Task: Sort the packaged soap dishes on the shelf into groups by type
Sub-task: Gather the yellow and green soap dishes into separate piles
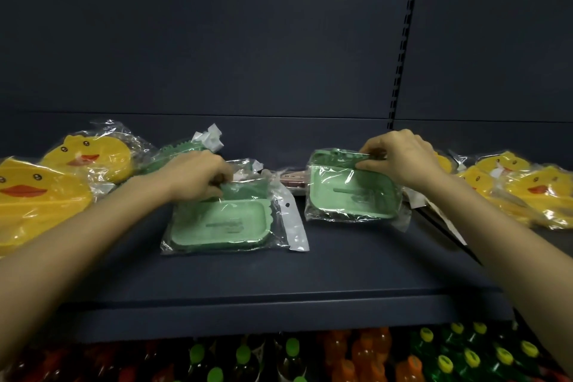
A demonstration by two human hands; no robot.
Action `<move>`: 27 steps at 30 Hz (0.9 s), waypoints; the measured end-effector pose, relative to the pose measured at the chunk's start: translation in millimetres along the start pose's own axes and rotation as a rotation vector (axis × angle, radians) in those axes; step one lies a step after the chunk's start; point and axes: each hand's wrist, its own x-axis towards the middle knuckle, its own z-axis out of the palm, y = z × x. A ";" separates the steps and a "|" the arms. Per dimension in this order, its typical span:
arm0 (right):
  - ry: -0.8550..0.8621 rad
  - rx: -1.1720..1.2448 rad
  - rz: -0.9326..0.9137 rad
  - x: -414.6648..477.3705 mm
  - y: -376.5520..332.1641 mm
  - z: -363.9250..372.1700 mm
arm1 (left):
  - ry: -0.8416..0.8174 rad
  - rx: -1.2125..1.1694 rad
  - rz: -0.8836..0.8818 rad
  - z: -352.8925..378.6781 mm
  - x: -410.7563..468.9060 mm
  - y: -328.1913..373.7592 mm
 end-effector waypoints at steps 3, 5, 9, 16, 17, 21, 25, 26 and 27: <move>0.027 0.018 0.017 -2.2 6.1 -2.6 | 0.001 -0.049 0.055 -19.6 0.2 4.2; 0.047 0.043 0.033 -5.9 10.7 -5.0 | 0.024 -0.102 0.059 -31.0 -1.5 9.4; 0.082 0.119 0.048 -15.3 22.8 -16.5 | 0.106 -0.177 0.038 -54.5 -2.1 25.1; 0.142 0.110 0.040 -36.7 64.7 -61.4 | 0.215 -0.141 -0.034 -81.5 1.8 78.8; 0.141 0.102 0.041 -40.7 73.5 -69.1 | 0.238 -0.155 -0.042 -85.5 3.8 89.6; 0.141 0.075 0.063 -59.5 118.6 -100.0 | 0.316 -0.200 -0.029 -100.1 15.5 141.1; 0.138 0.047 0.086 -85.5 172.5 -127.4 | 0.371 -0.228 0.010 -106.7 29.6 203.0; 0.136 0.038 0.094 -92.5 186.8 -133.7 | 0.383 -0.236 0.016 -107.6 33.5 219.2; 0.136 0.032 0.102 -99.5 201.6 -140.0 | 0.393 -0.241 0.022 -108.5 37.4 235.3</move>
